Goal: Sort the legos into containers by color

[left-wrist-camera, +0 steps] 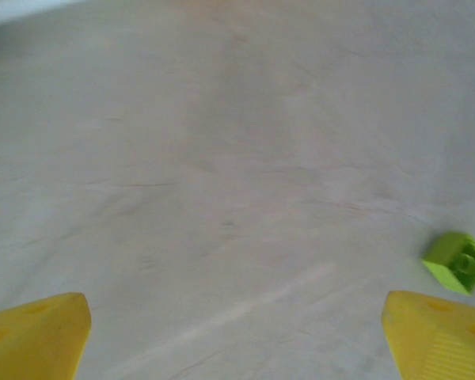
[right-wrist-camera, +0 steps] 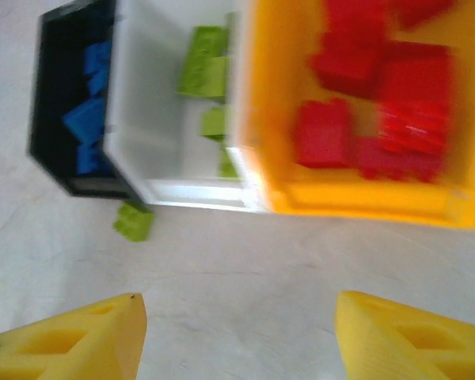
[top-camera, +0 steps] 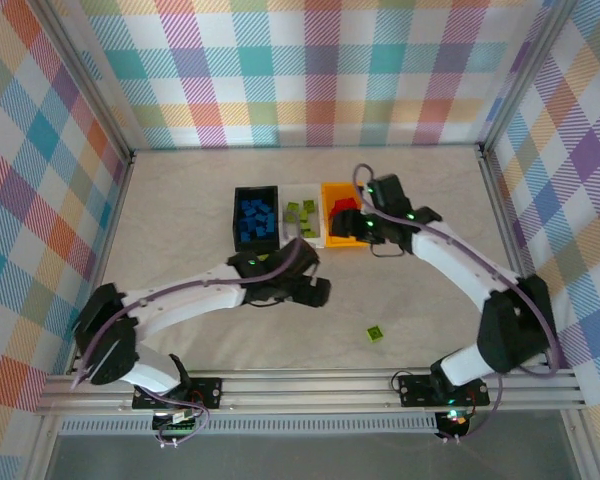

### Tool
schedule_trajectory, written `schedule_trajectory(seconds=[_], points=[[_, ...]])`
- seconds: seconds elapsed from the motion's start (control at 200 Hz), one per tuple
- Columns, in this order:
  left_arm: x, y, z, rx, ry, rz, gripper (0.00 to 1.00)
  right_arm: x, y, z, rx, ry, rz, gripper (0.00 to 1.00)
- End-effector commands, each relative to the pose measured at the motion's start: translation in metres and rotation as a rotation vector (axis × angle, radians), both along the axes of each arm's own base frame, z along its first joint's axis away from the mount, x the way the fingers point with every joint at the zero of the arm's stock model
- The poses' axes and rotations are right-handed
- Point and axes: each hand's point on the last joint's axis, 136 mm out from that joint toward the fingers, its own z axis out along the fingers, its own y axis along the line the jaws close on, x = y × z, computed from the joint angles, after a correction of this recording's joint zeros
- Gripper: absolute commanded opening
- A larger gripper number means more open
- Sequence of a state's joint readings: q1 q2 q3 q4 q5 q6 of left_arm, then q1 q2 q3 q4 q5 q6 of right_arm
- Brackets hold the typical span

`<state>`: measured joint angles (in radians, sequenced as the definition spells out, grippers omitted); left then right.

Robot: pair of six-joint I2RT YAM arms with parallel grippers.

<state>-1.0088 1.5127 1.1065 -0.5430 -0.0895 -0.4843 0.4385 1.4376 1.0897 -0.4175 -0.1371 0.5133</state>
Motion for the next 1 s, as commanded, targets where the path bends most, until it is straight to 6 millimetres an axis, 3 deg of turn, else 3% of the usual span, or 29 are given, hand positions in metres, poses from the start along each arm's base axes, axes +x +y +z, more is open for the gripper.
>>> schedule_trajectory(seconds=[0.0, 0.15, 0.3, 0.695, 0.995], points=[[-0.024, -0.063, 0.000, -0.050, -0.004, -0.238, 0.92, -0.005, -0.042, -0.004, 0.013, -0.002, -0.129, 0.65], [-0.059, -0.110, -0.021, -0.041, 0.040, -0.439, 0.90, -0.019, -0.076, -0.013, 0.045, 0.018, -0.205, 0.65], [-0.073, -0.133, -0.045, 0.041, 0.033, -0.548, 0.84, -0.025, -0.091, -0.014, 0.086, 0.017, -0.241, 0.65], [-0.074, -0.147, -0.088, 0.198, -0.007, -0.648, 0.76, -0.025, -0.105, -0.006, 0.136, -0.007, -0.279, 0.65], [-0.069, -0.158, -0.095, 0.206, -0.034, -0.677, 0.60, -0.023, -0.106, -0.003, 0.162, -0.007, -0.288, 0.65]])
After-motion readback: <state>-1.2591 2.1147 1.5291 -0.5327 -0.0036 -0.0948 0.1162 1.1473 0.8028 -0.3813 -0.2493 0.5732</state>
